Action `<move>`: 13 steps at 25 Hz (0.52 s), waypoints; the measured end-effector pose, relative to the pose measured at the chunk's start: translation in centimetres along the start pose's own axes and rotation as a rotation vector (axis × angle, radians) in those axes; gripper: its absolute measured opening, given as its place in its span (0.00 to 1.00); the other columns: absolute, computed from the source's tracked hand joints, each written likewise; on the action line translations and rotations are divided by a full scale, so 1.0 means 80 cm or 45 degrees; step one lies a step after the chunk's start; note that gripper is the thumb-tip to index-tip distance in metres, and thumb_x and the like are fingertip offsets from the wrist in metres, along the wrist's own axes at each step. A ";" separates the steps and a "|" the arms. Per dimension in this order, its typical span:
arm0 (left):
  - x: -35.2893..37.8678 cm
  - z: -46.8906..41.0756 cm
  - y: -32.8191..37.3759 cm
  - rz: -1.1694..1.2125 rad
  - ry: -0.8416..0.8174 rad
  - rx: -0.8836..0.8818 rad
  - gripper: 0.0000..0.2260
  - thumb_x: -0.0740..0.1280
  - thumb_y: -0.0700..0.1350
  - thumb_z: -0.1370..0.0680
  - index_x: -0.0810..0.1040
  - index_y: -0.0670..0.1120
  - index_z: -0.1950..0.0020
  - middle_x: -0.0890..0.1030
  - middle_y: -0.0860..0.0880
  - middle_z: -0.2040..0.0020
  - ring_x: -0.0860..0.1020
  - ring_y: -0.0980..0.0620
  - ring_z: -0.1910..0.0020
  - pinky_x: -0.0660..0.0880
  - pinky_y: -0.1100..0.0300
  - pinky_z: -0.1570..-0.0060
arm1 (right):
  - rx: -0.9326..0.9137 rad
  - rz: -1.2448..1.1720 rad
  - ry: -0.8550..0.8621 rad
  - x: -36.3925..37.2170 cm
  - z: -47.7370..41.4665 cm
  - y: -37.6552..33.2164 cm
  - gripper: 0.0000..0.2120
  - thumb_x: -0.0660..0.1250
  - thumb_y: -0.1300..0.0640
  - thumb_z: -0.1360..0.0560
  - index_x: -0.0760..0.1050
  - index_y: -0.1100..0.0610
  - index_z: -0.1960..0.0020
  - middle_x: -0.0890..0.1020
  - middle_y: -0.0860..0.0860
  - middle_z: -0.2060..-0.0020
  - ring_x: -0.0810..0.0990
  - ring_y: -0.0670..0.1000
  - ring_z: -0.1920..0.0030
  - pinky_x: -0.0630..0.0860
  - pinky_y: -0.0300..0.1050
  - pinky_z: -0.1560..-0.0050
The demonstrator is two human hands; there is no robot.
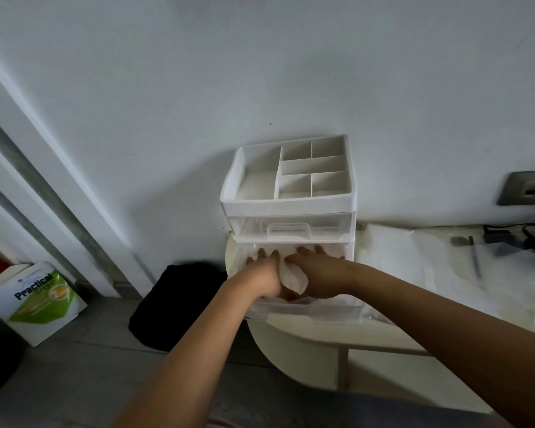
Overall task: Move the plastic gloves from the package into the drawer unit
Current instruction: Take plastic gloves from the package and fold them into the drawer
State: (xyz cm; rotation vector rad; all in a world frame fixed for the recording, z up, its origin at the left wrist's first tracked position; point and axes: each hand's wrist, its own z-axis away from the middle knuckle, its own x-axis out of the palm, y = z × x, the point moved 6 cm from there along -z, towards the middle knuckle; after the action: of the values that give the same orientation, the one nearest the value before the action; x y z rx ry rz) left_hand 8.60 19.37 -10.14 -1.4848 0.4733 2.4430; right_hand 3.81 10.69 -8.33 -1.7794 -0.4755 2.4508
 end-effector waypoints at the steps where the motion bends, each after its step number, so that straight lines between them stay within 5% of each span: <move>1: -0.001 0.000 0.001 0.005 0.000 0.001 0.42 0.69 0.55 0.25 0.45 0.47 0.22 0.46 0.40 0.22 0.51 0.41 0.23 0.54 0.50 0.27 | -0.002 0.011 -0.002 -0.002 0.001 0.000 0.31 0.68 0.52 0.26 0.60 0.56 0.27 0.67 0.55 0.30 0.59 0.55 0.27 0.54 0.50 0.27; 4: -0.004 0.004 0.004 0.008 0.020 0.041 0.44 0.71 0.57 0.27 0.45 0.49 0.22 0.48 0.40 0.23 0.53 0.40 0.24 0.58 0.48 0.27 | 0.112 0.211 -0.056 -0.011 0.016 0.005 0.23 0.73 0.56 0.30 0.73 0.59 0.37 0.77 0.53 0.43 0.75 0.53 0.41 0.71 0.45 0.38; 6: -0.005 0.007 0.002 -0.003 0.018 0.002 0.50 0.73 0.59 0.31 0.43 0.49 0.21 0.47 0.41 0.22 0.52 0.39 0.24 0.58 0.46 0.27 | 0.180 0.435 -0.031 -0.022 0.033 0.003 0.12 0.70 0.57 0.27 0.76 0.59 0.45 0.78 0.52 0.54 0.77 0.52 0.50 0.73 0.42 0.47; 9: -0.004 0.009 0.000 0.056 0.005 -0.037 0.50 0.74 0.58 0.31 0.44 0.49 0.21 0.49 0.43 0.22 0.52 0.39 0.24 0.58 0.45 0.27 | 0.267 0.767 -0.111 -0.018 0.047 0.000 0.15 0.62 0.54 0.22 0.72 0.57 0.37 0.76 0.55 0.40 0.71 0.55 0.35 0.57 0.52 0.27; 13: -0.023 0.031 0.013 0.174 0.145 0.073 0.35 0.71 0.53 0.26 0.58 0.44 0.24 0.63 0.43 0.25 0.63 0.45 0.28 0.60 0.58 0.32 | 0.340 0.890 -0.336 -0.005 0.046 0.003 0.20 0.58 0.50 0.20 0.68 0.56 0.31 0.70 0.55 0.31 0.58 0.57 0.26 0.39 0.61 0.27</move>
State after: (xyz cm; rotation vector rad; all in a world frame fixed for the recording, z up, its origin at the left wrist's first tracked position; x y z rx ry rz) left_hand 7.05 19.33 -7.27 -1.6237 0.6831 2.4314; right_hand 0.49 9.62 -6.96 -1.7116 0.5475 3.0112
